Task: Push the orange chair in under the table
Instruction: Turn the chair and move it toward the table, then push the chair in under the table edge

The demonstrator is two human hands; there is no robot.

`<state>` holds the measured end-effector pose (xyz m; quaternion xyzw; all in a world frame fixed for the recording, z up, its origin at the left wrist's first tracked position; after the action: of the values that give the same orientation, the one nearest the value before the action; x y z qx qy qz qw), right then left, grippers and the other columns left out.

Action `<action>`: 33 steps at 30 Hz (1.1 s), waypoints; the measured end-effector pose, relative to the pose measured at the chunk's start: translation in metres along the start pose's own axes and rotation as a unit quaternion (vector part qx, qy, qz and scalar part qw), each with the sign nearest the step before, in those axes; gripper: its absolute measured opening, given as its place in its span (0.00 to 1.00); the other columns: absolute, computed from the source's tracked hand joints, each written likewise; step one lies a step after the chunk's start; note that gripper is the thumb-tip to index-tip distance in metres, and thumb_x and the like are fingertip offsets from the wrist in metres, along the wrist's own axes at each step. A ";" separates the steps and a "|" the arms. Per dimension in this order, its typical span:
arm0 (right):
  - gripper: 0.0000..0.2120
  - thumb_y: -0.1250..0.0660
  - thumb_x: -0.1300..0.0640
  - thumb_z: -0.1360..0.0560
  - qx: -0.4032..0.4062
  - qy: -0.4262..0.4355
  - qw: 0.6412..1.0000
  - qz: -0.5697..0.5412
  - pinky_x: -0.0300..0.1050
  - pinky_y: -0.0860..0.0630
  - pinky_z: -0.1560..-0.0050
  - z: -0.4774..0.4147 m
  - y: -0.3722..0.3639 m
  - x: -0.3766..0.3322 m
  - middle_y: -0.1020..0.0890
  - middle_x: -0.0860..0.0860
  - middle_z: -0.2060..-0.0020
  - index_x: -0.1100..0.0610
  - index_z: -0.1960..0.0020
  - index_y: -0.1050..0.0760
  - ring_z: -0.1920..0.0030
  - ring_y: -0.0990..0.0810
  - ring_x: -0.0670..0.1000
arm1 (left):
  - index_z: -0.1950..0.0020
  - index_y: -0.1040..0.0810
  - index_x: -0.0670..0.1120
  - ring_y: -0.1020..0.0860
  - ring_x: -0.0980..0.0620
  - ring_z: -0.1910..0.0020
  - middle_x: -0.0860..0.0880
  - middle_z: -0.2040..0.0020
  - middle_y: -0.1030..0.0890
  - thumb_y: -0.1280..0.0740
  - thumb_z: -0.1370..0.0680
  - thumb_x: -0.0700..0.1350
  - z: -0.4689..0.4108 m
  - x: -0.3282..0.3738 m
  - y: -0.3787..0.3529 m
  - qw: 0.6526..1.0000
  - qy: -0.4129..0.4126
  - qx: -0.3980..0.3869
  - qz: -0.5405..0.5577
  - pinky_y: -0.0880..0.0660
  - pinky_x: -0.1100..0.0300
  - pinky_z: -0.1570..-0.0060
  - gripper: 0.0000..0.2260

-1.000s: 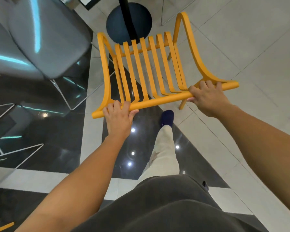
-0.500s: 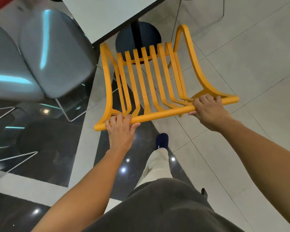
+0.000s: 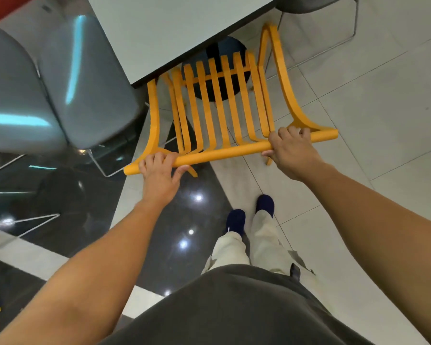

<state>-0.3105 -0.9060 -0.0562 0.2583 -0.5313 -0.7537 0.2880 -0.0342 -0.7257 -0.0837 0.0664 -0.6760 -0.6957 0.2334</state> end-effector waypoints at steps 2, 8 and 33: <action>0.23 0.50 0.41 0.20 0.002 0.005 1.000 0.002 0.62 0.35 0.46 -0.019 0.004 0.007 0.25 0.61 0.49 0.60 0.42 0.32 0.49 0.30 0.62 | 0.42 0.24 0.50 0.32 0.42 0.47 0.45 0.49 0.25 0.44 0.22 0.63 -0.017 0.000 0.003 1.000 0.011 -0.011 0.004 0.40 0.43 0.42 0.20; 0.24 0.50 0.41 0.20 0.010 0.011 1.000 -0.006 0.64 0.35 0.43 -0.063 0.014 0.018 0.25 0.61 0.48 0.60 0.42 0.31 0.47 0.29 0.62 | 0.42 0.24 0.48 0.31 0.39 0.48 0.43 0.48 0.25 0.41 0.22 0.60 -0.059 0.002 0.014 1.000 0.019 -0.012 -0.007 0.39 0.41 0.44 0.19; 0.21 0.47 0.41 0.22 0.042 -0.019 0.999 -0.020 0.62 0.33 0.47 -0.107 0.023 0.019 0.23 0.58 0.54 0.59 0.48 0.29 0.52 0.27 0.60 | 0.40 0.24 0.44 0.30 0.37 0.52 0.38 0.52 0.26 0.47 0.20 0.60 -0.116 -0.010 0.023 0.999 0.000 -0.012 -0.040 0.36 0.41 0.48 0.24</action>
<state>-0.2458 -0.9959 -0.0686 0.2665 -0.5623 -0.7411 0.2519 0.0278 -0.8264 -0.0726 0.0903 -0.6645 -0.7127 0.2058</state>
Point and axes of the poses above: each hand's wrist, its own z-axis away from the middle knuckle, its own y-axis out of the back of the hand, x = y × z, the point moved 4 cm from there along -z, towards the middle knuckle
